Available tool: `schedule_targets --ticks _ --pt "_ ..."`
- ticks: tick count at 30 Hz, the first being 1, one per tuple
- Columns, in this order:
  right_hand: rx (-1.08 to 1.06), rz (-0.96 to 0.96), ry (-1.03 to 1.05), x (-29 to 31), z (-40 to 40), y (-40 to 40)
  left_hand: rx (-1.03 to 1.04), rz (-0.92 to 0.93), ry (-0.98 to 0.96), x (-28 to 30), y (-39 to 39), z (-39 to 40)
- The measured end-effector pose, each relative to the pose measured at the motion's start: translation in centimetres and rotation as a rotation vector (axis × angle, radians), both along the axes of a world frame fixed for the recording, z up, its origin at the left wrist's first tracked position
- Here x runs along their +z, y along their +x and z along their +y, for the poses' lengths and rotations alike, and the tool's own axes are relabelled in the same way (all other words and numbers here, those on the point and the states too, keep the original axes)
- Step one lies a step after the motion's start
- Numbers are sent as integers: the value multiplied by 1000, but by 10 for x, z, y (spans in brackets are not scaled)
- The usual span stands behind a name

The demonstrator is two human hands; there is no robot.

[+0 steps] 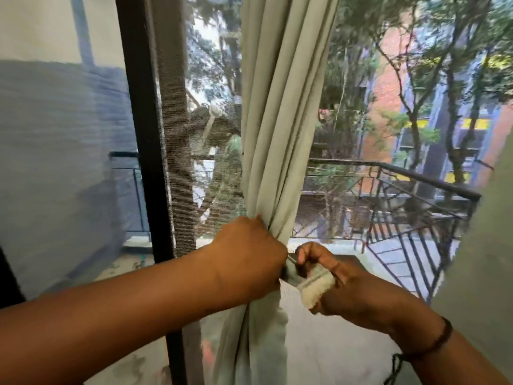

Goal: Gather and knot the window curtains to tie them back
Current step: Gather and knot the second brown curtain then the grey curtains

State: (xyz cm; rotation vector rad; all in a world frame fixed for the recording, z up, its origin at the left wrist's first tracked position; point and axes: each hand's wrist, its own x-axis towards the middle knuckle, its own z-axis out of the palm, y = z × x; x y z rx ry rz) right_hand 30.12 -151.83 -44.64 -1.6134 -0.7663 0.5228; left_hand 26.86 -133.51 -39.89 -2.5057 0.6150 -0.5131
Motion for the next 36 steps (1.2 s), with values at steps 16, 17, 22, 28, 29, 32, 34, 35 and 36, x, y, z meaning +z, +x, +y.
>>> schedule_targets --ticks 16,17,22,28,29,32,34,35,36 --pt "-213 -218 -177 -17 13 36 268 499 -1095 9 40 -19" --pt "-269 -234 -179 -17 17 35 260 517 -1138 8 41 -18" --pt "-335 363 273 -25 35 24 117 640 -1296 -6 37 -5" --pt "-482 516 451 -33 54 14 71 687 -1153 -10 20 19" --pt "-487 542 456 -34 57 13 80 628 -1067 -11 17 21" --pt "-472 619 442 -35 64 11 181 445 -802 -17 5 24" --pt "-413 642 433 -35 64 11 189 328 -744 -21 -2 24" --pt "-369 645 432 -36 63 12 164 290 -743 -22 -4 27" --pt "-315 648 437 -37 61 13 129 270 -748 -22 -7 31"
